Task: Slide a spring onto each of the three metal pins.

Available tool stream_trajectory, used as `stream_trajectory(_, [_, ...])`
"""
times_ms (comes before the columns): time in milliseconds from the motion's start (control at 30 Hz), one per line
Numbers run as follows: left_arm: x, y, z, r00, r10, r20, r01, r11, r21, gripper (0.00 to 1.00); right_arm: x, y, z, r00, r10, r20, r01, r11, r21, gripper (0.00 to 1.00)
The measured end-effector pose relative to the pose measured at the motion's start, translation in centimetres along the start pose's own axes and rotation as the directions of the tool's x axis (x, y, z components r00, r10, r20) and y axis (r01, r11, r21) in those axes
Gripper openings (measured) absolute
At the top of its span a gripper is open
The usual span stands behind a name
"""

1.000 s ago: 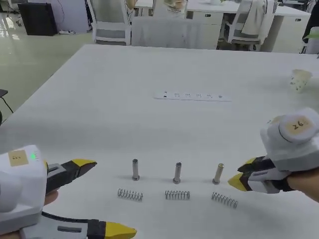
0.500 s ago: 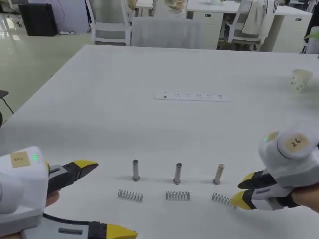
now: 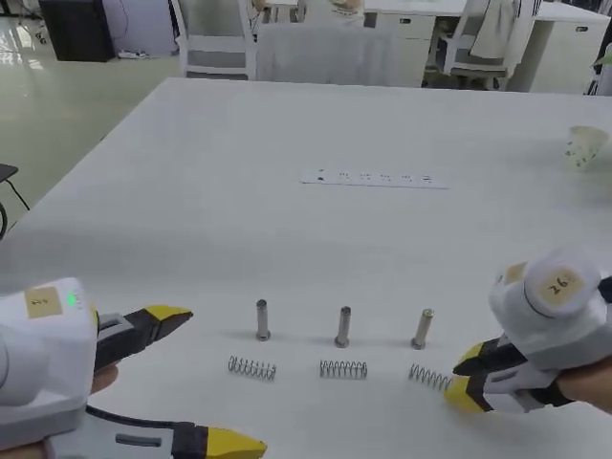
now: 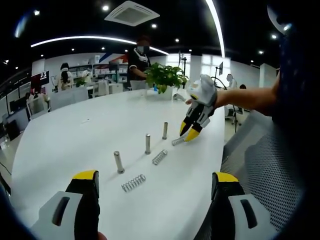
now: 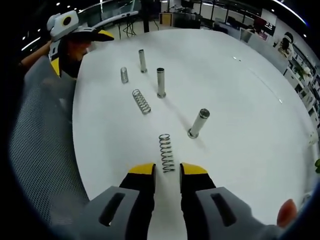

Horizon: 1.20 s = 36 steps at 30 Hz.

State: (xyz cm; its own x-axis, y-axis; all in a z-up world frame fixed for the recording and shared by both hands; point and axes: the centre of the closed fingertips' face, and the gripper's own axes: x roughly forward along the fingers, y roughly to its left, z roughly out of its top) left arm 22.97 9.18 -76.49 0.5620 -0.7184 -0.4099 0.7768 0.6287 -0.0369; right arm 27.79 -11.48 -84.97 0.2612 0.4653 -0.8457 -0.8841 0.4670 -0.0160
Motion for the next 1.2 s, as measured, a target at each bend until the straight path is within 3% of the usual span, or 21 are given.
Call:
stream_trajectory(533, [0.0,-0.1,-0.1,1.0000,-0.001,-0.003,0.001,1.000,-0.004,0.89,0.8,0.2,-0.6,0.9987,0.023,-0.046,-0.024,0.999,-0.030,0.09])
stream_trajectory(833, [0.1,-0.4,-0.2,0.9999,-0.015,-0.009,0.015,1.000,0.000,0.88,0.7,0.3,-0.4,0.9993,0.016,-0.034,-0.017,0.999,-0.030,0.08])
stream_trajectory(1200, [0.2,-0.8,-0.1,0.9983,-0.056,-0.019,0.056,0.998,0.014,0.84,-0.6,1.1,0.8,0.9997,0.019,-0.016,-0.020,0.999,-0.044,0.08])
